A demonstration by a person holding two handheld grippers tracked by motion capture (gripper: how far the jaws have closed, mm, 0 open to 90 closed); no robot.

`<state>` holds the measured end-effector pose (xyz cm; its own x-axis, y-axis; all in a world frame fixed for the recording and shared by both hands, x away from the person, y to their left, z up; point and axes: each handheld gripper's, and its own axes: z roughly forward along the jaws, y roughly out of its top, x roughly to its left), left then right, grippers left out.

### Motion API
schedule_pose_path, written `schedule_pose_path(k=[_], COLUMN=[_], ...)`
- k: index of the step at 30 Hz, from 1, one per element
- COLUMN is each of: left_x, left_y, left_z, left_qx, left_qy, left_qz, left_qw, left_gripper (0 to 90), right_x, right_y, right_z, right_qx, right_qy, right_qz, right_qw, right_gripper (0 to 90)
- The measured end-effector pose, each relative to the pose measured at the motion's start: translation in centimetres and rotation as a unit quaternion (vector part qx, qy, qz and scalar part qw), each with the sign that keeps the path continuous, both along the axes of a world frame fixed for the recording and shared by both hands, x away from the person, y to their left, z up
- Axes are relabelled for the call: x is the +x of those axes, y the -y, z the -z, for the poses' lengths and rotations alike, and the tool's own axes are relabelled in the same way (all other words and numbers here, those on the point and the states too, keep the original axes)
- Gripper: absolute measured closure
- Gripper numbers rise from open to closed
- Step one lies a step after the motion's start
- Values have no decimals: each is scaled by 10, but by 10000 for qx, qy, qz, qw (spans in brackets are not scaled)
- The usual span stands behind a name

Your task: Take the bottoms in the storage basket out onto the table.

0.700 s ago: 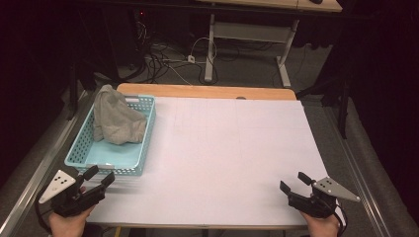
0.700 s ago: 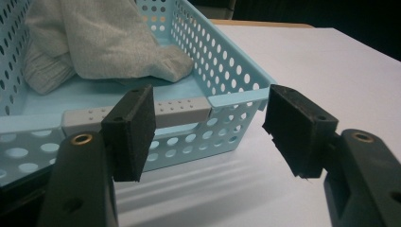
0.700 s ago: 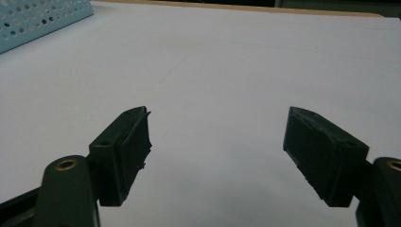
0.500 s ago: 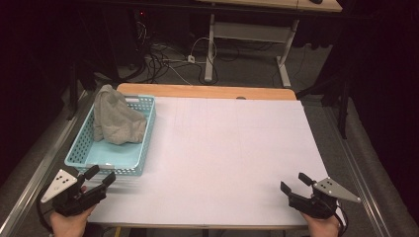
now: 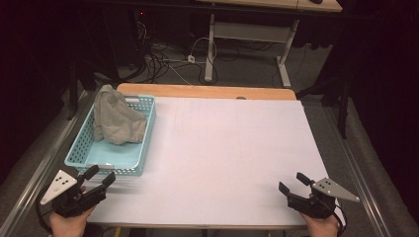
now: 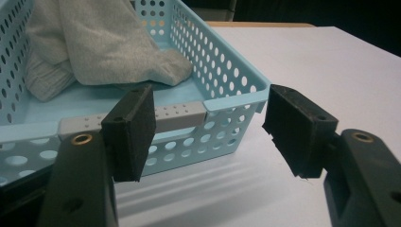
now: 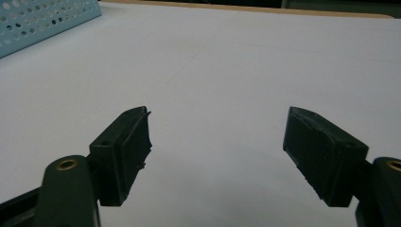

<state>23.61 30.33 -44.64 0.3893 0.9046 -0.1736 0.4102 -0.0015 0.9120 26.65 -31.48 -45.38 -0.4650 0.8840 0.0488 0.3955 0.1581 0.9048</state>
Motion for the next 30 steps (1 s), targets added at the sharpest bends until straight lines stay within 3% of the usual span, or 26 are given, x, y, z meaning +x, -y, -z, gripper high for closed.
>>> schedule_pose_path(k=[3, 8, 18, 22, 30], left_x=[1, 0, 3, 7, 13], left_y=[-2, 2, 6, 7, 10], left_z=[-1, -4, -9, -13, -23], left_qx=[-92, 130, 167, 13, 75], left_qy=[-100, 21, 37, -92, 43], left_qz=[11, -9, 55, 234, 272], left_qw=[9999, 9999, 9998, 9997, 9996], left_gripper=[343, 342, 339, 352, 352], right_x=[1, 1, 1, 1, 1], right_y=[0, 0, -1, -1, -1], right_z=[0, 0, 1, 1, 1], right_qx=[45, 172, 83, 85, 94], right_qy=[-2, 7, -49, -60, -44], right_qz=[-10, -54, -63, -69, -104], right_qw=[10000, 9998, 9999, 9999, 9999], right_gripper=[238, 228, 229, 229, 226])
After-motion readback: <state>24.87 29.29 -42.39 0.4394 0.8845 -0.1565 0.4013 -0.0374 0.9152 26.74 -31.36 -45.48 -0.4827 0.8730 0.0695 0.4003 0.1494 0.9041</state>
